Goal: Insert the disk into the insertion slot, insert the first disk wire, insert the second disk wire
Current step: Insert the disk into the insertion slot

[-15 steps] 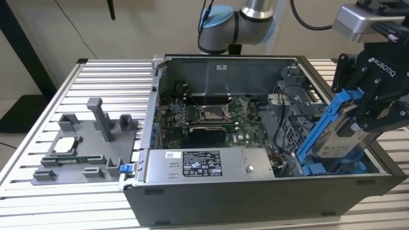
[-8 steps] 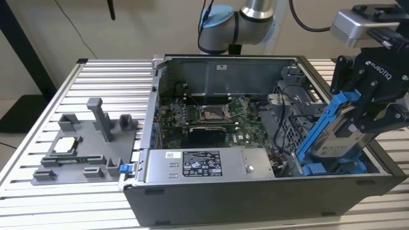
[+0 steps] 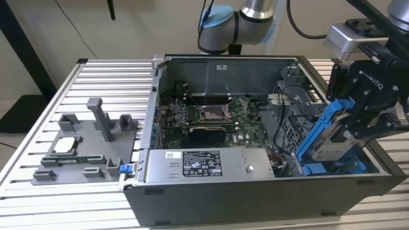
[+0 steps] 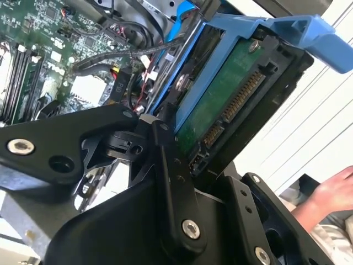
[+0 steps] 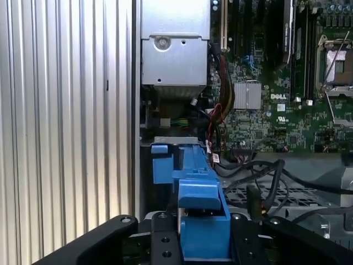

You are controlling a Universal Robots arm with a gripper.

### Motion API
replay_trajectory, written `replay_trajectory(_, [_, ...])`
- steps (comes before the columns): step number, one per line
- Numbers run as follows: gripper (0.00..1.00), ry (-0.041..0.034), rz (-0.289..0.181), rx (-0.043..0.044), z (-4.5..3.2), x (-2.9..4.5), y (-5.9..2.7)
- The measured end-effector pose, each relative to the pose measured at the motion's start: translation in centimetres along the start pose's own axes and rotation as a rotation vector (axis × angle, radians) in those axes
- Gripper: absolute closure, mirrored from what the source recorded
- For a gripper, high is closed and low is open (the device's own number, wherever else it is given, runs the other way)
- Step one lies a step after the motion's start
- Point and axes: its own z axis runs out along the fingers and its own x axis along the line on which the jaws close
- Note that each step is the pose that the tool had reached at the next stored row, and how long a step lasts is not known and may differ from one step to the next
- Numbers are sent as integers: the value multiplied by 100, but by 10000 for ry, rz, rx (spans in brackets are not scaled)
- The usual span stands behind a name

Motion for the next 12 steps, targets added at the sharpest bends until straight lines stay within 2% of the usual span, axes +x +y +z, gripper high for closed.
replay_trajectory(8, [100, -6, 0, -1, 141, 4, -3])
replay_trajectory(12, [100, -5, 0, 0, 166, 4, -4])
